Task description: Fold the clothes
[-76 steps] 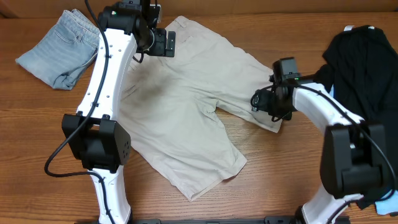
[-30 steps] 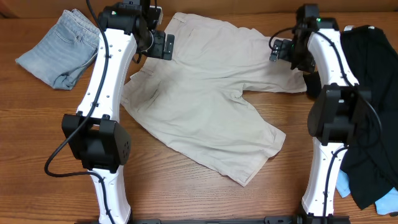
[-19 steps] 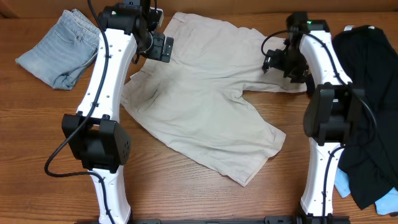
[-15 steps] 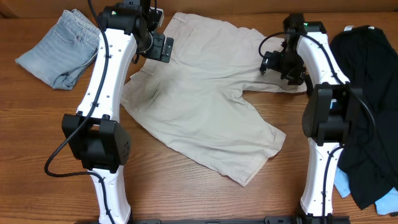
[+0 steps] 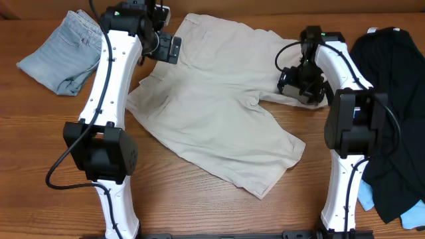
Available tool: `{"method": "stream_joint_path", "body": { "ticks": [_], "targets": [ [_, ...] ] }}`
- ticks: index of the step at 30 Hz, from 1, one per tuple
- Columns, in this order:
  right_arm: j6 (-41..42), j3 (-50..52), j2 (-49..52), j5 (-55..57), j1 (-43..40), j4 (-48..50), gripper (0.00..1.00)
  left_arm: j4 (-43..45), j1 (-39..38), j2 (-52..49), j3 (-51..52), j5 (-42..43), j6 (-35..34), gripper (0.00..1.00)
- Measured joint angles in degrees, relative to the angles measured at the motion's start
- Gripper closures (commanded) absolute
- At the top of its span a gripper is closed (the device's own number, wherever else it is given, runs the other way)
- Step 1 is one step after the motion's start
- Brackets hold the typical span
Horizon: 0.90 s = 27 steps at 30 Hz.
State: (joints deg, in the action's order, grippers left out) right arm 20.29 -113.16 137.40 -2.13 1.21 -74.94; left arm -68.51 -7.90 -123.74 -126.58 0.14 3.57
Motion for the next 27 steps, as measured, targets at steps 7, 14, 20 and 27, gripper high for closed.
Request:
{"method": "stream_joint_path", "body": {
  "ticks": [7, 14, 20, 27],
  "targets": [
    [0.24, 1.09, -0.5, -0.46, 0.04, -2.91, 0.02, 0.48, 1.33, 0.0, 0.0, 0.0, 0.02, 0.0],
    [-0.48, 2.71, -5.55, -0.68, 0.0, -5.62, 0.0, 4.79, 1.62, 0.07, 2.36, 0.87, 0.48, 0.0],
    [-1.49, 2.69, -22.14, -1.51, 0.0, -6.6, 0.0, 10.27, 1.46, 0.09, 11.63, 5.68, 6.36, 0.0],
    [-2.29, 2.05, -35.91, -2.16, 0.0, -7.78, 0.0, 13.03, -0.87, 0.09, 21.2, 10.51, 11.72, 0.0]
  ]
}}
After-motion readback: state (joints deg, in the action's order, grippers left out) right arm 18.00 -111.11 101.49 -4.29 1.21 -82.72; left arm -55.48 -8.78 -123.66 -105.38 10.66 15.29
